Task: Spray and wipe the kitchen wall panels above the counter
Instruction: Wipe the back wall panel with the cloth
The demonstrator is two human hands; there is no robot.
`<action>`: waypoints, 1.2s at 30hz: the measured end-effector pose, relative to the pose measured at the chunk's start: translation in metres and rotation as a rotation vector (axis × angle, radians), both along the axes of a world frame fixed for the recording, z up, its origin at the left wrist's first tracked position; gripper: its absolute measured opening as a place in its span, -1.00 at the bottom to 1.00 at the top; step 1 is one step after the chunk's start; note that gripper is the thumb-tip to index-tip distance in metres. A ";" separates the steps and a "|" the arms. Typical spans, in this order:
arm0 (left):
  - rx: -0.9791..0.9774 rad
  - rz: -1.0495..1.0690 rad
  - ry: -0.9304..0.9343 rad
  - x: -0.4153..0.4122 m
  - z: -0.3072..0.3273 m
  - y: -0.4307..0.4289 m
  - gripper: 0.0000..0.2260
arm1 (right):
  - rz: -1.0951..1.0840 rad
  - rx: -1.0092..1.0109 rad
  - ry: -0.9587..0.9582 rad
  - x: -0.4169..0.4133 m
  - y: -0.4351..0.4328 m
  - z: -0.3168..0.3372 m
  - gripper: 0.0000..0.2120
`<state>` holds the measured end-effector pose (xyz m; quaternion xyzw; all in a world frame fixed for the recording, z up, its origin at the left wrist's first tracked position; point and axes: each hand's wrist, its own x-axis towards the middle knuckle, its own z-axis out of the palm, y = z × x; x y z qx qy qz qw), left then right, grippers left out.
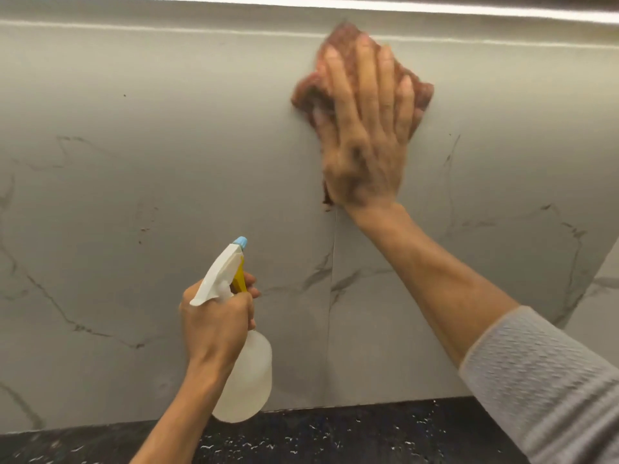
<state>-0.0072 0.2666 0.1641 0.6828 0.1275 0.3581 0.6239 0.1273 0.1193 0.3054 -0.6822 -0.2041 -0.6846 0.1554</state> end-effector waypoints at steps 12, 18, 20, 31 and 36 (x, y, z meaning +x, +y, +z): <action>0.026 0.144 0.004 -0.007 -0.033 0.015 -0.74 | -0.163 -1.222 0.105 -0.014 -0.078 -0.319 -0.16; 0.041 0.053 0.013 -0.012 -0.035 0.018 -0.75 | -0.193 -1.164 -0.023 0.021 -0.190 -0.243 -0.31; 0.053 0.025 0.028 -0.012 -0.035 0.014 -0.74 | -0.140 -0.856 -0.005 0.038 -0.205 -0.194 -0.40; 0.051 -0.022 0.090 -0.023 -0.063 0.007 -0.79 | 0.008 1.139 0.675 -0.010 -0.116 -0.315 -0.42; 0.015 -0.032 0.132 -0.026 -0.072 0.009 -0.77 | 0.186 1.624 1.078 -0.040 -0.070 -0.349 -0.39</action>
